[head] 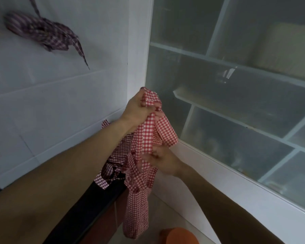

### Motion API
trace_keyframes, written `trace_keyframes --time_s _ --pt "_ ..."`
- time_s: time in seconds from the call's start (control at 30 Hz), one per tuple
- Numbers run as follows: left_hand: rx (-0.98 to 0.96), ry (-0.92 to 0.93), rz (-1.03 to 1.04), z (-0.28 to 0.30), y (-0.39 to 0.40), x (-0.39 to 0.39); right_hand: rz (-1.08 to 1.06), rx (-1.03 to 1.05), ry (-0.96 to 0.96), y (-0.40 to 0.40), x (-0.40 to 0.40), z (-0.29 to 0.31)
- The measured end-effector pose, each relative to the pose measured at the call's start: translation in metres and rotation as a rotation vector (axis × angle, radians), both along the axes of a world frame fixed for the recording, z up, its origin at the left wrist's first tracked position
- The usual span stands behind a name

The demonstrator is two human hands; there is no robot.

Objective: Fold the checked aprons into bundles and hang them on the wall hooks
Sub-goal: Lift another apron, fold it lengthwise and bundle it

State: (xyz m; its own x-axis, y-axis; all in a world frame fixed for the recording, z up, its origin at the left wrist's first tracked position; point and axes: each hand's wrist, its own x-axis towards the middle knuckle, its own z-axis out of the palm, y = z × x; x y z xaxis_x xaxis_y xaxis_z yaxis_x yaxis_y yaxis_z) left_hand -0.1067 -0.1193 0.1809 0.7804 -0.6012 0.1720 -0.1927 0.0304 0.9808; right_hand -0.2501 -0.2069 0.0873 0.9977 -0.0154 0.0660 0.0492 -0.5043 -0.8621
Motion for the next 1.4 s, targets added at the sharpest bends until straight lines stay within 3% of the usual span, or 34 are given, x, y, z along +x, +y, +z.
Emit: trace_keyframes --time_s 0.13,0.2,0.3,0.4,0.5,0.67,0.83,0.93,1.0,1.1,1.2,1.27,1.4 --pt "-0.052 0.19 0.048 0.002 0.015 0.026 0.125 -0.14 0.366 -0.012 -0.014 -0.011" --pt "-0.164 0.332 0.075 -0.001 0.021 0.035 0.155 -0.143 0.419 -0.017 -0.022 -0.004" --pt "-0.112 0.495 0.009 -0.014 0.021 0.028 0.074 0.026 0.246 -0.013 -0.022 0.019" --pt "0.078 0.644 -0.275 -0.03 0.017 0.005 -0.122 0.378 0.075 -0.006 -0.01 0.038" --pt "0.08 0.708 -0.424 -0.03 0.016 -0.016 -0.194 0.549 -0.025 0.002 0.001 0.058" --pt "0.0 0.704 -0.554 -0.017 0.017 -0.019 -0.198 0.526 -0.043 0.001 0.005 0.074" --pt "0.159 0.384 -0.436 -0.012 0.014 -0.016 -0.206 0.425 -0.013 -0.006 0.003 0.065" --pt "0.274 0.216 -0.369 -0.012 0.013 -0.015 -0.208 0.372 0.094 -0.015 -0.008 0.047" --pt "0.275 0.245 -0.39 -0.007 0.015 -0.016 -0.425 0.306 0.211 -0.023 -0.013 0.017" --pt "0.236 0.288 -0.405 -0.004 0.013 -0.017 -0.628 0.232 0.567 -0.031 -0.024 -0.044" --pt "0.185 0.3 -0.366 -0.001 0.008 -0.018 -0.512 0.465 0.955 -0.031 -0.037 -0.095" --pt "0.141 0.315 -0.349 0.001 0.005 -0.02 -0.47 0.713 1.095 -0.029 -0.037 -0.119" --pt "0.111 0.312 -0.345 0.001 0.0 -0.023 -0.505 1.182 0.984 -0.01 -0.031 -0.147"
